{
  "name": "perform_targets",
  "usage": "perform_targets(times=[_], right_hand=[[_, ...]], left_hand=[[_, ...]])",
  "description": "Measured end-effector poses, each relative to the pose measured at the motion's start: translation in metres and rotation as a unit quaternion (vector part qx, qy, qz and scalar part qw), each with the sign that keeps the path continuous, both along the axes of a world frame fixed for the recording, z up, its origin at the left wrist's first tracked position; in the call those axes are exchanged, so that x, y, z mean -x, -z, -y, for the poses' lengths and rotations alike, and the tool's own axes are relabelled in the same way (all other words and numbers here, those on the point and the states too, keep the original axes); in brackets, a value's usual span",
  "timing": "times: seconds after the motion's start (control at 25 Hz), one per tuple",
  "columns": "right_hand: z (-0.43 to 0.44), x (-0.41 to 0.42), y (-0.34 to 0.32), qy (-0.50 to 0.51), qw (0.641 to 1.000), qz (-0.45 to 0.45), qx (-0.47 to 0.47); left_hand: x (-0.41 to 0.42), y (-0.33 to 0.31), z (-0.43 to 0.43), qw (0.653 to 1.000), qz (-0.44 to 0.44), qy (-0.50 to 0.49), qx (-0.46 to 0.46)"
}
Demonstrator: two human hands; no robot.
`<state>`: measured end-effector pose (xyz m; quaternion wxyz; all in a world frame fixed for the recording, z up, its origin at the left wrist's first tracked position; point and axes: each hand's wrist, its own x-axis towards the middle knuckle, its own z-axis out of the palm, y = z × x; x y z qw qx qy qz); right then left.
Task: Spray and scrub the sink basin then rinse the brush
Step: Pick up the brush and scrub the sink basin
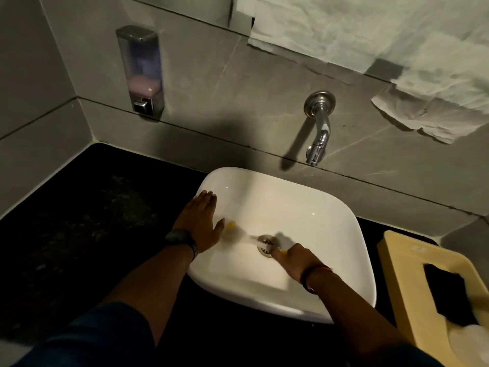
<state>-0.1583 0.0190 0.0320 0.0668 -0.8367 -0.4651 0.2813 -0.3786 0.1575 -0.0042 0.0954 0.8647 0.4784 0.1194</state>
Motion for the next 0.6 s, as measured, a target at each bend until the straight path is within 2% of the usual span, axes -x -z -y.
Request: perform_targets(times=[0.04,0.08,0.2,0.28,0.36,0.48,0.56,0.6], right_hand=[[0.002,0.006,0.005,-0.038,0.999,-0.008,0.009],[0.006,0.006,0.008,-0.034,0.999,0.006,0.018],[0.025,-0.034,0.0,0.12,0.986,0.114,0.029],[0.043,-0.069,-0.014,0.193,0.97,0.135,0.057],[0.055,-0.08,-0.025,0.168,0.976,0.112,0.087],[0.063,-0.058,-0.03,0.085,0.986,0.018,0.144],[0.053,-0.037,-0.025,0.023,0.986,0.015,0.163],[0.044,-0.029,-0.019,0.009,0.99,0.028,0.141]], left_hand=[[0.0,0.0,-0.001,1.0,-0.008,0.004,-0.002],[0.0,0.0,-0.001,1.0,-0.015,0.006,-0.004],[0.001,-0.001,0.001,1.0,-0.022,0.009,-0.009],[0.0,-0.002,0.002,1.0,-0.028,0.009,-0.01],[0.001,-0.002,0.001,0.999,-0.04,0.008,-0.013],[0.0,-0.003,0.002,0.999,-0.047,0.009,-0.015],[0.0,-0.003,0.003,0.999,-0.044,0.009,-0.01],[0.001,-0.003,0.003,0.999,-0.04,0.008,-0.009]])
